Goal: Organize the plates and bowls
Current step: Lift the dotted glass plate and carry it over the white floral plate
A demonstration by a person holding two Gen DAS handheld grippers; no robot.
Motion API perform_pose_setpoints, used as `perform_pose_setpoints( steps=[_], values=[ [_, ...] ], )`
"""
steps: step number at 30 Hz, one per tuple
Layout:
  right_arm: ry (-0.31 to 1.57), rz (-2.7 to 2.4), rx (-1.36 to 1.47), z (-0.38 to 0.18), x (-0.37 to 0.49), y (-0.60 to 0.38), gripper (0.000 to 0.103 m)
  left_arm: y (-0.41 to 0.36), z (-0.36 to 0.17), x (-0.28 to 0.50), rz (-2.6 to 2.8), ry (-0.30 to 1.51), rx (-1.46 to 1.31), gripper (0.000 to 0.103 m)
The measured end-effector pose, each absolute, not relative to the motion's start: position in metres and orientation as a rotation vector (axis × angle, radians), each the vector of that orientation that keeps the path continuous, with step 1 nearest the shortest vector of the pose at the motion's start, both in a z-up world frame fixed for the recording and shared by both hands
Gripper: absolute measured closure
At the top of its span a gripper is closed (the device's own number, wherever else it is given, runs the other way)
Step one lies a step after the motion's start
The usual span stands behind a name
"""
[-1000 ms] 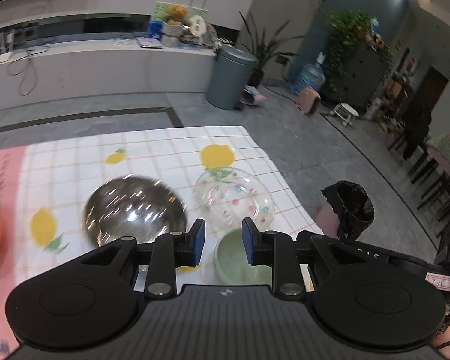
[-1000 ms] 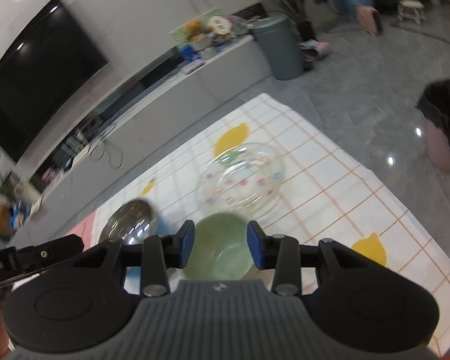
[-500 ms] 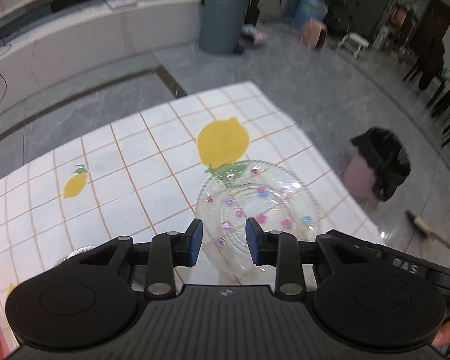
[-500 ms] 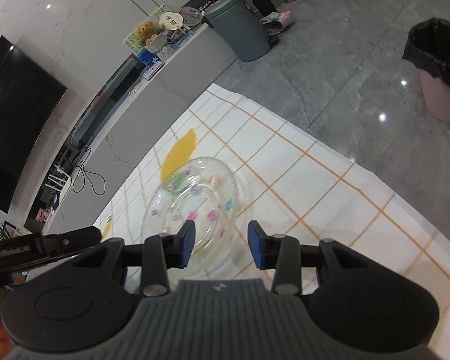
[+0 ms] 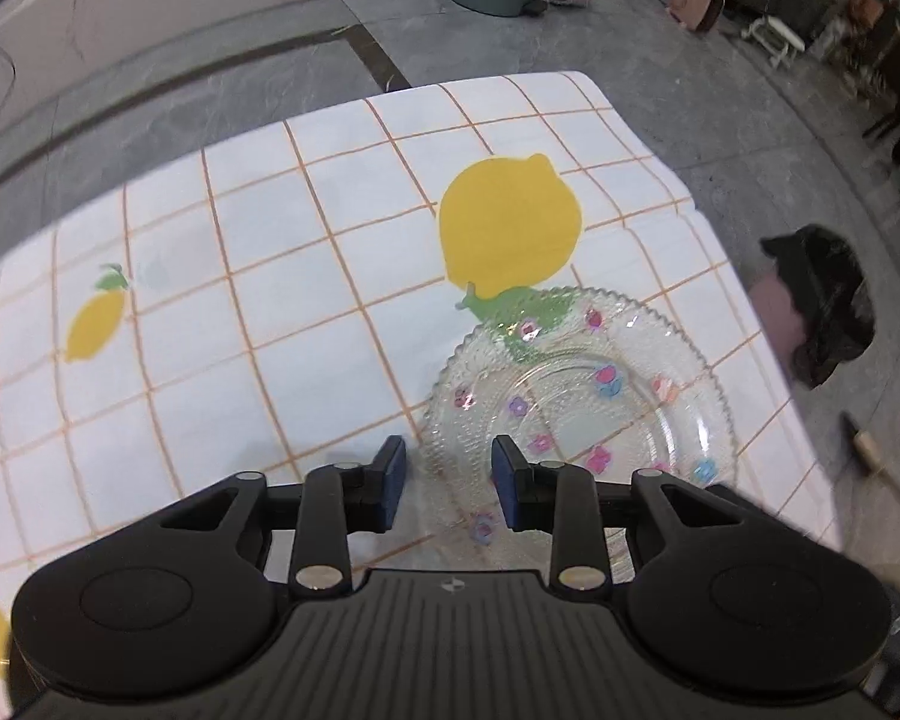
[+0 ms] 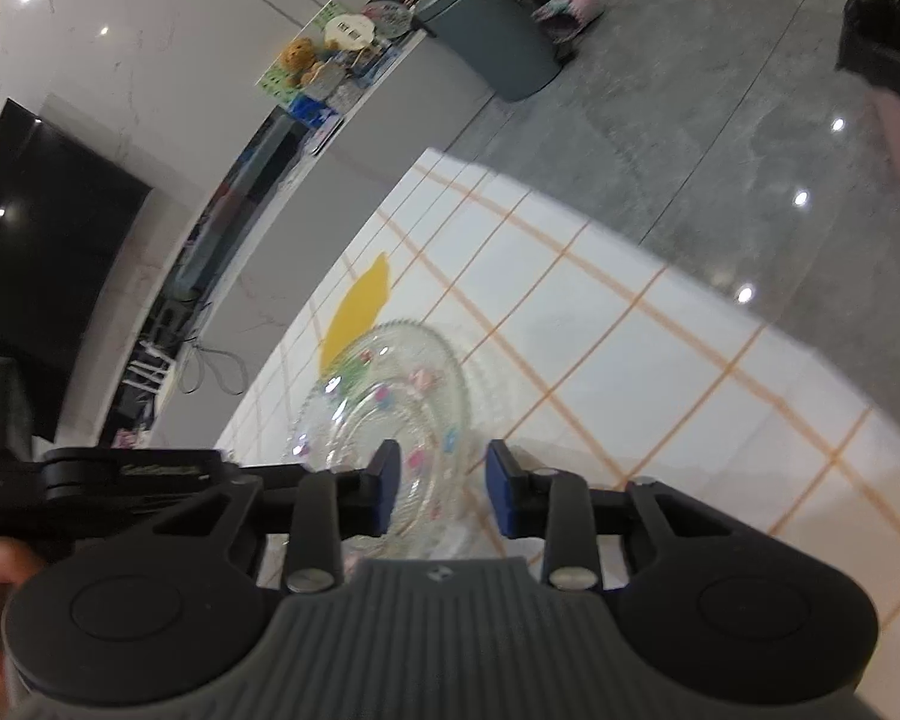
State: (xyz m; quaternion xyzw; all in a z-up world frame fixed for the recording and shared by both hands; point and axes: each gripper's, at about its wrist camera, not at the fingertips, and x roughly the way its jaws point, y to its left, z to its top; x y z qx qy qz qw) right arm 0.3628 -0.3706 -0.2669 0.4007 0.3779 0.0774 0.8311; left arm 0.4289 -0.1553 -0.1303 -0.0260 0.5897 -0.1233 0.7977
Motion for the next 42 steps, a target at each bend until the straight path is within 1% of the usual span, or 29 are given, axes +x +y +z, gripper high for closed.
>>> perform_pose_setpoints(
  steps=[2, 4, 5, 9, 14, 19, 24, 29, 33, 38, 42],
  values=[
    [0.796, 0.158, 0.847, -0.268, 0.363, -0.37, 0.081, -0.155, -0.129, 0.428, -0.265, 1.258, -0.055, 0.074],
    [0.802, 0.138, 0.852, -0.27, 0.362, -0.372, 0.097, -0.153, -0.128, 0.427, -0.264, 1.252, -0.054, 0.076],
    [0.801, 0.135, 0.859, -0.272, 0.363, -0.373, 0.098, -0.152, -0.128, 0.427, -0.258, 1.252, -0.065, 0.076],
    [0.802, 0.142, 0.876, -0.273, 0.363, -0.373, 0.098, -0.149, -0.123, 0.423, -0.253, 1.227, -0.069, 0.081],
    [0.787, 0.168, 0.883, -0.263, 0.36, -0.371, 0.098, -0.147, -0.107, 0.419, -0.247, 1.193, -0.067, 0.082],
    [0.746, 0.195, 0.875, -0.238, 0.348, -0.368, 0.098, -0.141, -0.075, 0.403, -0.256, 1.133, -0.07, 0.083],
    [0.71, 0.233, 0.85, -0.201, 0.325, -0.359, 0.098, -0.126, -0.037, 0.371, -0.243, 1.073, -0.092, 0.084],
    [0.693, 0.291, 0.799, -0.162, 0.29, -0.338, 0.098, -0.097, -0.002, 0.323, -0.208, 1.021, -0.136, 0.085],
    [0.716, 0.352, 0.763, -0.137, 0.255, -0.311, 0.098, -0.066, 0.018, 0.271, -0.142, 0.999, -0.164, 0.085],
    [0.759, 0.441, 0.718, -0.123, 0.208, -0.266, 0.098, -0.013, 0.023, 0.199, -0.066, 0.974, -0.228, 0.085],
    [0.83, 0.523, 0.686, -0.127, 0.176, -0.22, 0.098, 0.033, 0.015, 0.14, 0.017, 0.964, -0.295, 0.085]
  ],
)
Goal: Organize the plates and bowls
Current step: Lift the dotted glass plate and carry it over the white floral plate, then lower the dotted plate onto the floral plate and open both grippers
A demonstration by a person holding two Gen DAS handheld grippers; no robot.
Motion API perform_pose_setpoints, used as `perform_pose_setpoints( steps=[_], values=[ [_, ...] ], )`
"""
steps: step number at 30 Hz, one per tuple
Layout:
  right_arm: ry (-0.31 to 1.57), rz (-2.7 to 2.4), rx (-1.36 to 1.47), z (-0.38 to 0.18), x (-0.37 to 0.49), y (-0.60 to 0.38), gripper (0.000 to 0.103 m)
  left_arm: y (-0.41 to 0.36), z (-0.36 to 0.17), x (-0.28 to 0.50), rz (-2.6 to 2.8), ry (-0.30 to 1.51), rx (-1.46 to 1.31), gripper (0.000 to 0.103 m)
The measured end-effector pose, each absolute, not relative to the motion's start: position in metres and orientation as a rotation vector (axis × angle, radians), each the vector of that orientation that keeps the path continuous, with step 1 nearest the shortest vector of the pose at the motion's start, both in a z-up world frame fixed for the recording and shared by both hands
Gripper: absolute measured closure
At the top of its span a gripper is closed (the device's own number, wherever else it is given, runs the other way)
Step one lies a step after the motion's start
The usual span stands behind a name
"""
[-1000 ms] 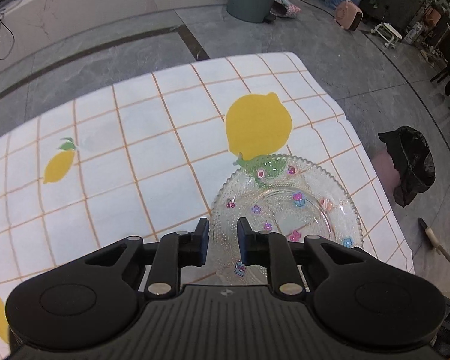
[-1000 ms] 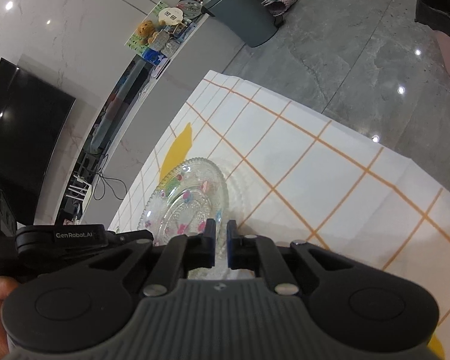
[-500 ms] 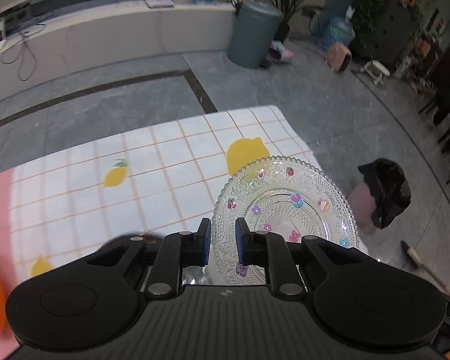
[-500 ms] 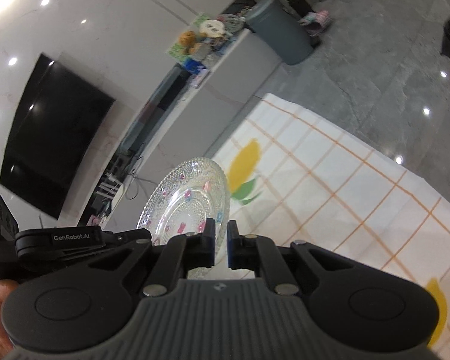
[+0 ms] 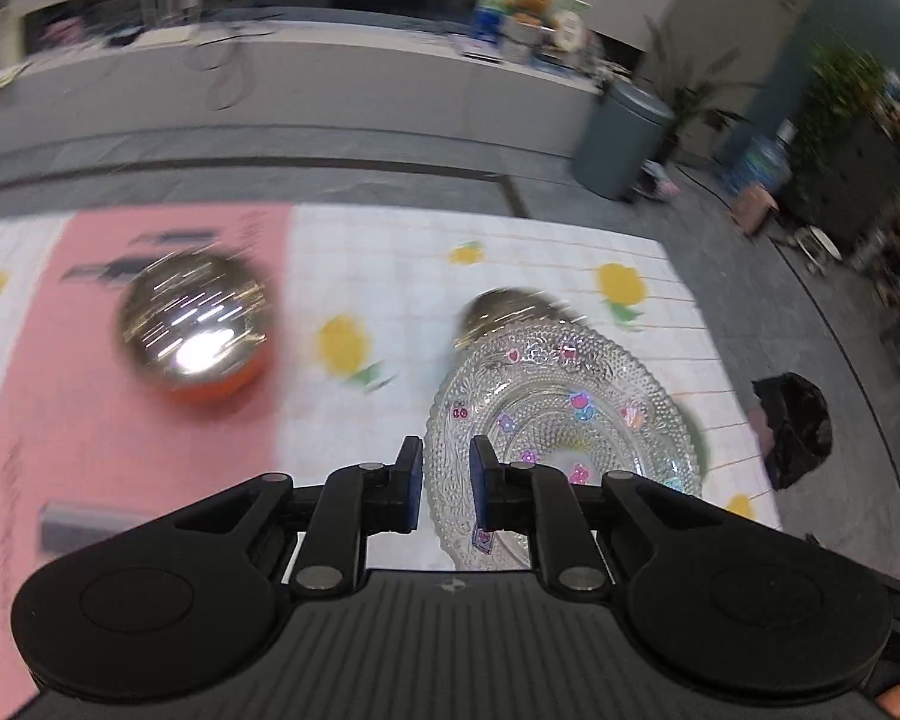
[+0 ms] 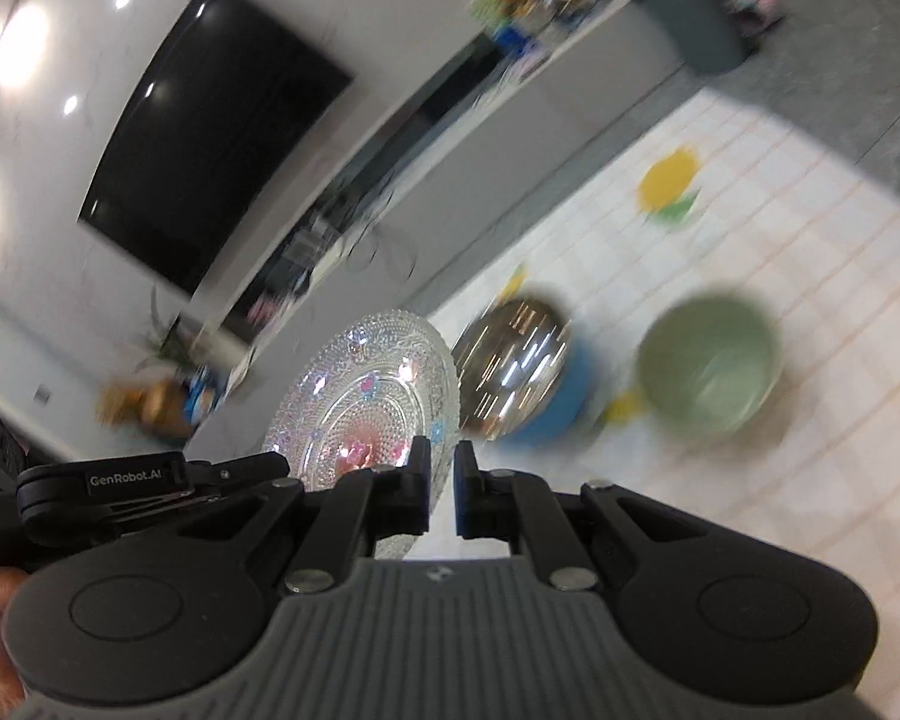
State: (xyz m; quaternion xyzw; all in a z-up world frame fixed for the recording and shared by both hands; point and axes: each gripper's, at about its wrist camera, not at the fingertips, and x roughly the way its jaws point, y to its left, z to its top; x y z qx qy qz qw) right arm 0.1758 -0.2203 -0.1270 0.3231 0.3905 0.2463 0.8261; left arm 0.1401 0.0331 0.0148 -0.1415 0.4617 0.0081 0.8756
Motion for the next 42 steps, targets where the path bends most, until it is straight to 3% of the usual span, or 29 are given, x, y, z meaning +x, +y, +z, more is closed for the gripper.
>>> perform_pose_setpoints(
  steps=[9, 17, 42],
  values=[
    [0.997, 0.662, 0.551, -0.161, 0.126, -0.129, 0.098, 0.112, -0.038, 0.045, 0.179, 0.987, -0.47, 0.085],
    [1.102, 0.668, 0.435, -0.197, 0.121, -0.088, 0.097, 0.129, -0.083, 0.023, 0.239, 1.013, -0.568, 0.085],
    [1.014, 0.614, 0.095, -0.207, 0.109, -0.048, 0.095, 0.12, -0.108, 0.016, 0.267, 1.011, -0.418, 0.086]
  ],
)
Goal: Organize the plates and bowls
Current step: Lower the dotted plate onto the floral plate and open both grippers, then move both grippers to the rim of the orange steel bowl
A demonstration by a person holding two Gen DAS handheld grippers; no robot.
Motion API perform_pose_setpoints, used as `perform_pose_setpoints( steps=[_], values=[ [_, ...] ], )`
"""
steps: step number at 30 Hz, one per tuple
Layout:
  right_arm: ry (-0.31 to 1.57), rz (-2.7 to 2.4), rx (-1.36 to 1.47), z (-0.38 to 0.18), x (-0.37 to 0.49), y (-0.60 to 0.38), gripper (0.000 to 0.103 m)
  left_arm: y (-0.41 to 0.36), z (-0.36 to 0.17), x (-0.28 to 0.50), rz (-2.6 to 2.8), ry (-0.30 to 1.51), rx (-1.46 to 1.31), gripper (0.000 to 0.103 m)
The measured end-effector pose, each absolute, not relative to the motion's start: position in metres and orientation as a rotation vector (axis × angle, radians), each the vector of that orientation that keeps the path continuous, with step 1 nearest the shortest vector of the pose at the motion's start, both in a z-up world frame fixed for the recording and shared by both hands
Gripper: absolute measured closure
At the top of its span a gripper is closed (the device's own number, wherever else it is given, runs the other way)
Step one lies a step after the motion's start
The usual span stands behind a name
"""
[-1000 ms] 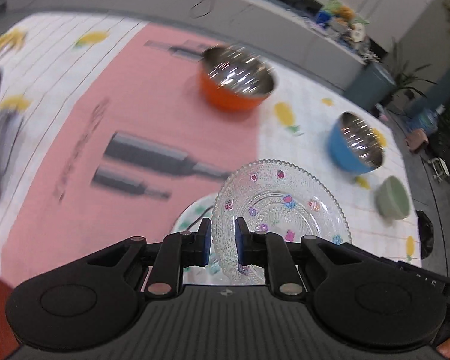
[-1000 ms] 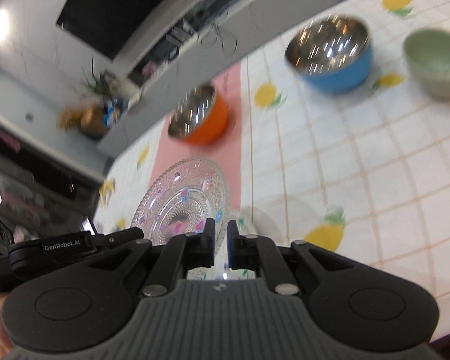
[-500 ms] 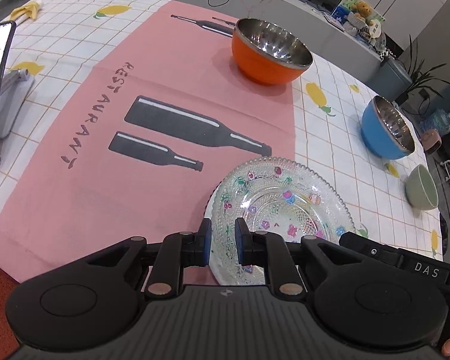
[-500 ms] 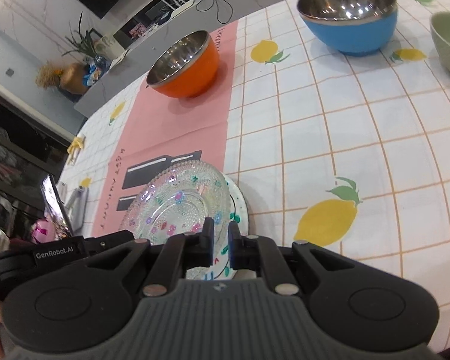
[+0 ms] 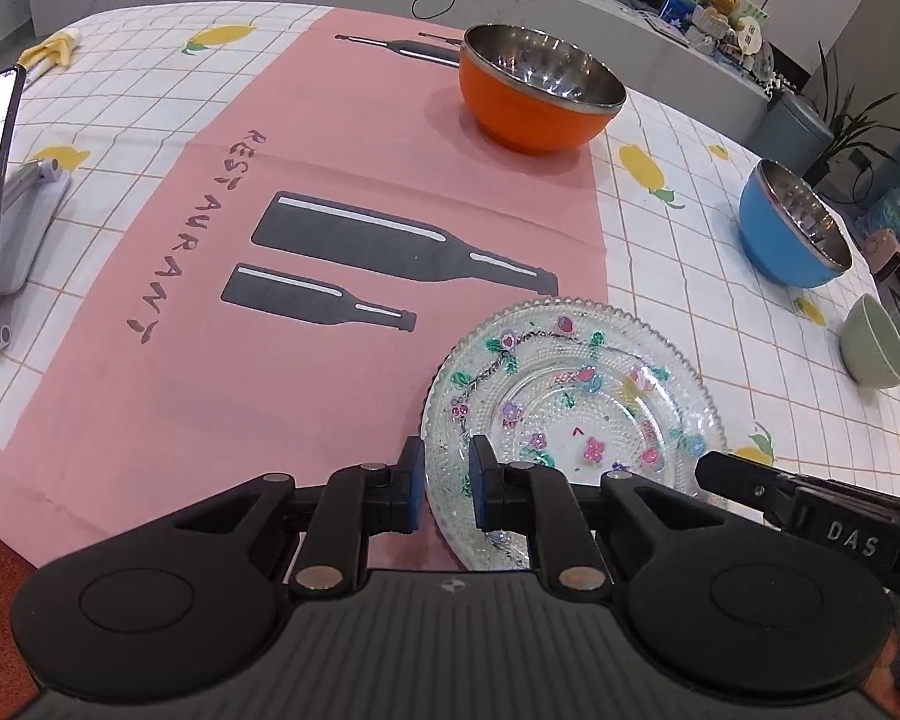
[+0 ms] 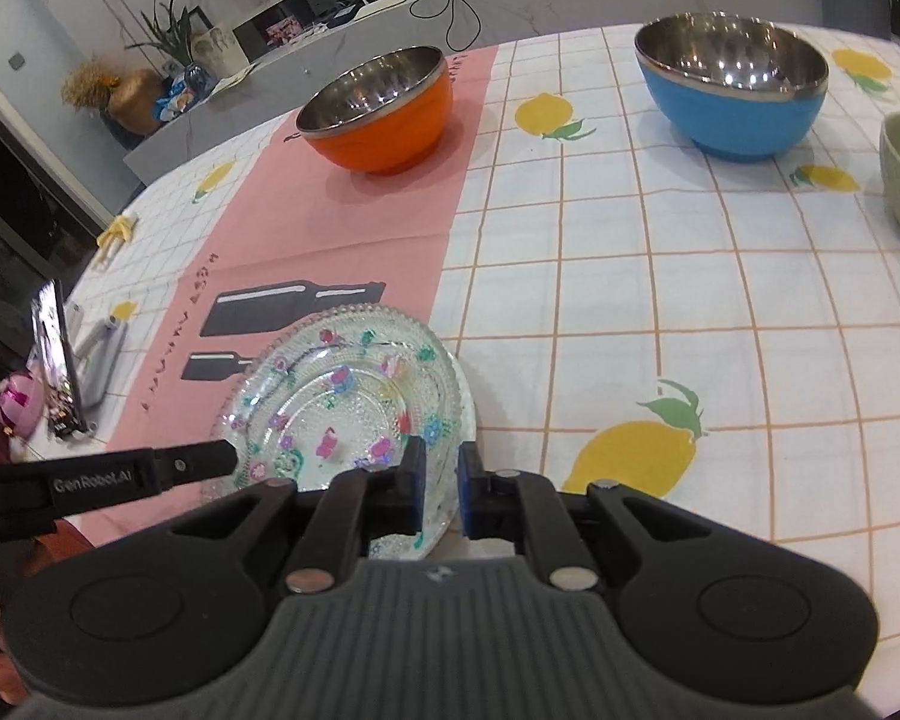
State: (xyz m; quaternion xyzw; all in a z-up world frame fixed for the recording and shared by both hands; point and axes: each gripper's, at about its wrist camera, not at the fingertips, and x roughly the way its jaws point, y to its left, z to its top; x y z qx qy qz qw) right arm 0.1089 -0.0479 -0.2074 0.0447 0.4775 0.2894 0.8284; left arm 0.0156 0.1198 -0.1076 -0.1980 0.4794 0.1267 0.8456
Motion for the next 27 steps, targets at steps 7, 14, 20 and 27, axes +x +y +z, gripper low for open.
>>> perform_pose_setpoints(
  steps=[7, 14, 20, 27],
  values=[
    [0.991, 0.607, 0.086, -0.207, 0.106, -0.049, 0.091, 0.124, -0.104, 0.01, 0.271, 0.976, -0.458, 0.086],
    [0.981, 0.573, 0.133, -0.203, 0.105, -0.063, 0.074, 0.121, -0.087, 0.002, 0.27, 0.872, -0.423, 0.075],
    [0.941, 0.554, 0.166, -0.185, 0.105, -0.071, 0.068, 0.12, -0.07, 0.005, 0.243, 0.833, -0.407, 0.07],
    [0.889, 0.535, 0.145, -0.153, 0.124, -0.062, 0.063, 0.127, -0.047, 0.031, 0.213, 0.808, -0.417, 0.068]
  ],
)
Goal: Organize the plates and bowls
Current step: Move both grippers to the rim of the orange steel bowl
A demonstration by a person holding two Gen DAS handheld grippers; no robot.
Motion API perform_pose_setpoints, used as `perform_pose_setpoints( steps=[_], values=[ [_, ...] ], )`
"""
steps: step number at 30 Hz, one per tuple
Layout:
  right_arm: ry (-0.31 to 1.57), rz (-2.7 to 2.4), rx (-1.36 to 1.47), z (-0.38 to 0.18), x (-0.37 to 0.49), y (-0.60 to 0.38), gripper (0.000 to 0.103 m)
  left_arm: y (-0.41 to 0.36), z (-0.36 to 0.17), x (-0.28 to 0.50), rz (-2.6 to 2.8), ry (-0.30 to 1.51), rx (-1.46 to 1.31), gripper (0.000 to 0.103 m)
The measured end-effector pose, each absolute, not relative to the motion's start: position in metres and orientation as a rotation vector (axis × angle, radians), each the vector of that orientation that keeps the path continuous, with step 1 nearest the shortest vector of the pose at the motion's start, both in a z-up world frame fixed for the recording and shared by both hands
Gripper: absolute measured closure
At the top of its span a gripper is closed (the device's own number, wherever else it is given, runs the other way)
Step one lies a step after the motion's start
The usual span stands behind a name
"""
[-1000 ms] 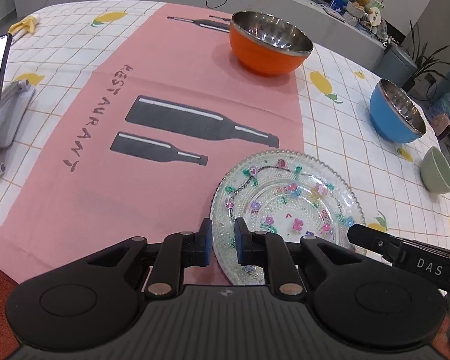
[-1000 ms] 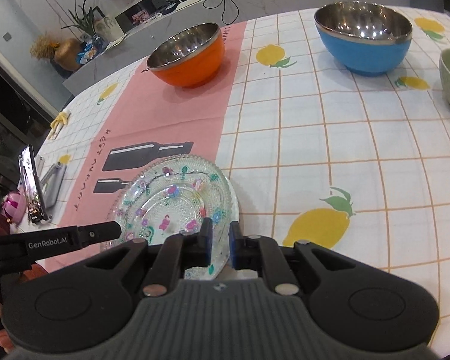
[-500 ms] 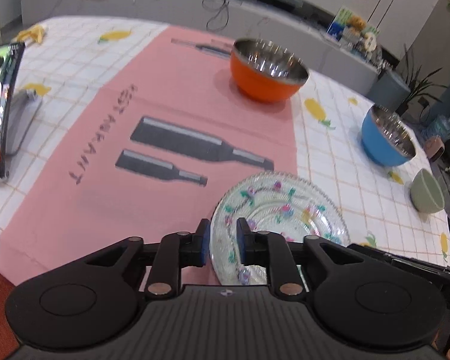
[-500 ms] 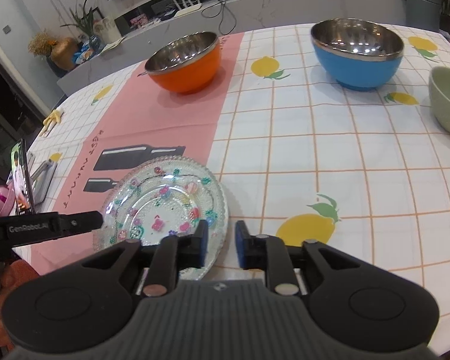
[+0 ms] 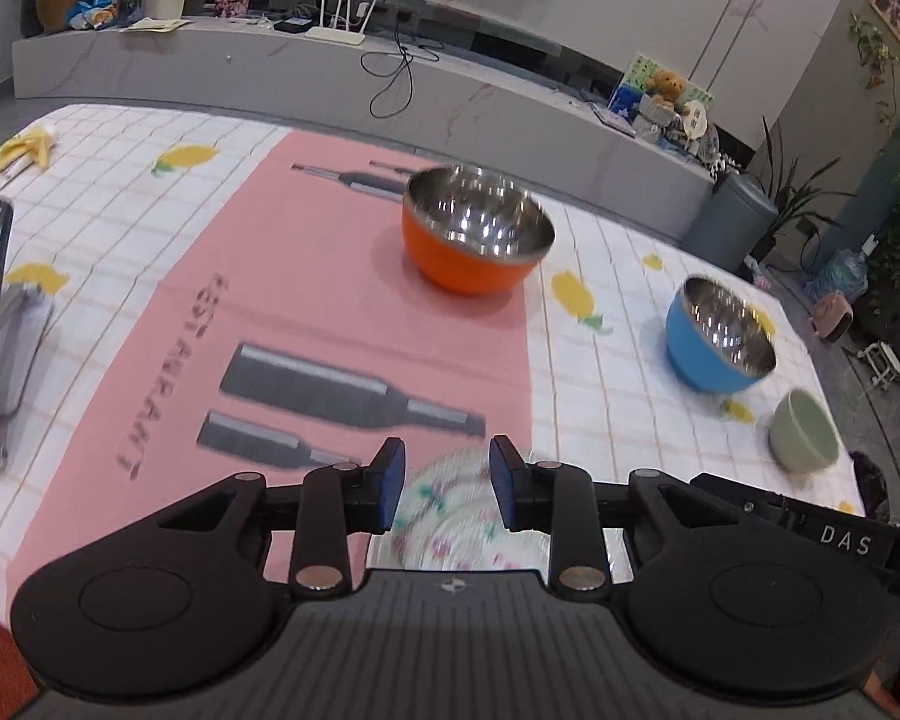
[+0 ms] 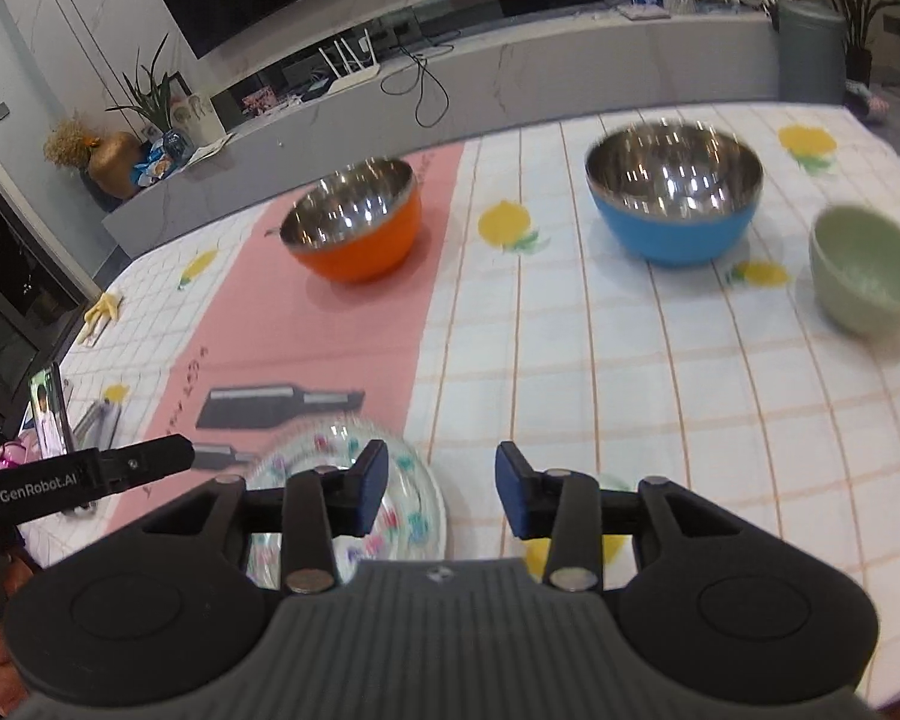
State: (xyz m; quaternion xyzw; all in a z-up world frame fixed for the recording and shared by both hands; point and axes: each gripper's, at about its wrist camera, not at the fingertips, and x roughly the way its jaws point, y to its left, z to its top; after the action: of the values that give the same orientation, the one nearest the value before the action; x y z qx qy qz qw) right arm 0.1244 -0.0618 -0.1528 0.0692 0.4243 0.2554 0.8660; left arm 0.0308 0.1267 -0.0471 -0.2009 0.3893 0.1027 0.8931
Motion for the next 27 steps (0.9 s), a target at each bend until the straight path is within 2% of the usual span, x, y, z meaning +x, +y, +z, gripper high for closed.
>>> perform_pose_setpoints(
  steps=[5, 8, 14, 16, 27],
  values=[
    [0.866, 0.539, 0.149, -0.136, 0.147, -0.045, 0.058, 0.139, -0.033, 0.056, 0.214, 0.768, -0.451, 0.063],
    [0.862, 0.534, 0.161, -0.131, 0.164, -0.034, 0.051, 0.148, -0.028, 0.071, 0.226, 0.743, -0.478, 0.057],
    [0.861, 0.517, 0.177, -0.126, 0.198, -0.01, 0.046, 0.169, -0.032, 0.103, 0.264, 0.734, -0.544, 0.046],
    [0.863, 0.508, 0.177, -0.127, 0.211, -0.002, 0.041, 0.173, -0.035, 0.112, 0.288, 0.732, -0.534, 0.045],
    [0.88, 0.466, 0.158, -0.134, 0.265, 0.038, 0.041, 0.19, -0.047, 0.161, 0.343, 0.734, -0.495, 0.041]
  ],
)
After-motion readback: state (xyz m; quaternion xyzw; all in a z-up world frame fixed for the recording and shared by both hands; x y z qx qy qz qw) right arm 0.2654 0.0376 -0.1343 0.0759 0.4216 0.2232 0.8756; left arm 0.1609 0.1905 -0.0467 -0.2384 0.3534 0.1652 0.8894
